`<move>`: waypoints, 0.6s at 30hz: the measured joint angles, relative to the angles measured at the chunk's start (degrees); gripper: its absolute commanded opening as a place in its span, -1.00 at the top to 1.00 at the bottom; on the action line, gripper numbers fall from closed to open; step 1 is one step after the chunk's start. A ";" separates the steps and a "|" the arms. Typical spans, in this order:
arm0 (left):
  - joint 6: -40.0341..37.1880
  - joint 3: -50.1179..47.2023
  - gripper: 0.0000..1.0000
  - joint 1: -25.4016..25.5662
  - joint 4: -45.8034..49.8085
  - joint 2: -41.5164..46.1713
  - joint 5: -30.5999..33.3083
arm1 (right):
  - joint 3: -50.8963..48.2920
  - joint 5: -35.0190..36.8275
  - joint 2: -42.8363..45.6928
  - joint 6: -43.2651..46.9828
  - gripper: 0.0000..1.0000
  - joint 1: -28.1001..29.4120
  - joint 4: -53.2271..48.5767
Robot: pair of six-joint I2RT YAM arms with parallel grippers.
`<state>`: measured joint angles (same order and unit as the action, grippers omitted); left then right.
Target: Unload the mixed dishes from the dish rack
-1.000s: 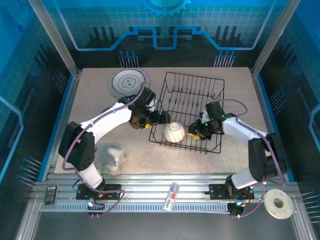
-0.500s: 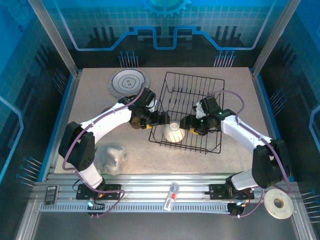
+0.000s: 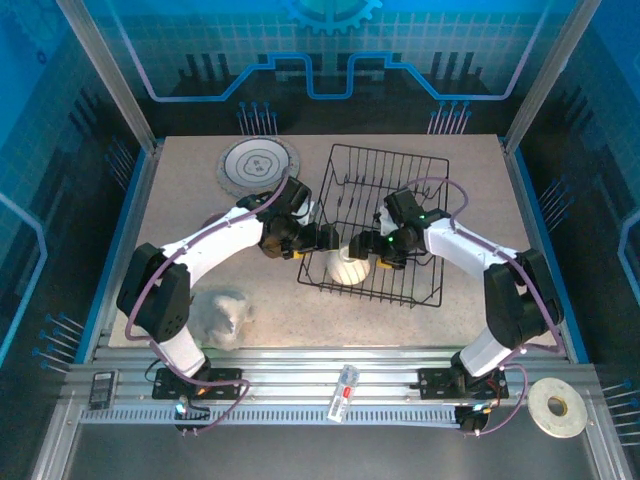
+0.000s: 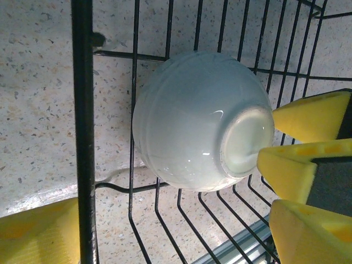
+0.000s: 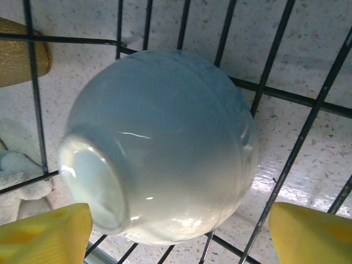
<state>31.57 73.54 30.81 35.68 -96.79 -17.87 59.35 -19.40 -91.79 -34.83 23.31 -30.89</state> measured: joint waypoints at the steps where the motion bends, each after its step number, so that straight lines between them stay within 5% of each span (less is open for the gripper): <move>1: 0.00 0.00 -0.75 0.00 0.00 0.00 0.00 | -0.02 0.07 -0.28 0.11 -0.59 0.00 0.04; 5: -0.07 0.31 -0.98 0.00 0.87 0.24 0.74 | -0.66 -0.57 -0.48 0.37 -0.37 0.00 1.20; 12: 0.07 3.93 -0.99 -0.61 2.54 2.25 2.27 | -3.76 -3.56 0.37 -0.63 0.07 -0.59 6.75; 18: 0.37 8.66 -0.94 0.61 3.30 2.27 0.83 | -8.44 -7.17 2.54 -2.29 0.13 -3.19 12.28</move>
<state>31.94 82.19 31.42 38.98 -94.52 -17.04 50.92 -26.57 -89.25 -37.12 20.12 -18.61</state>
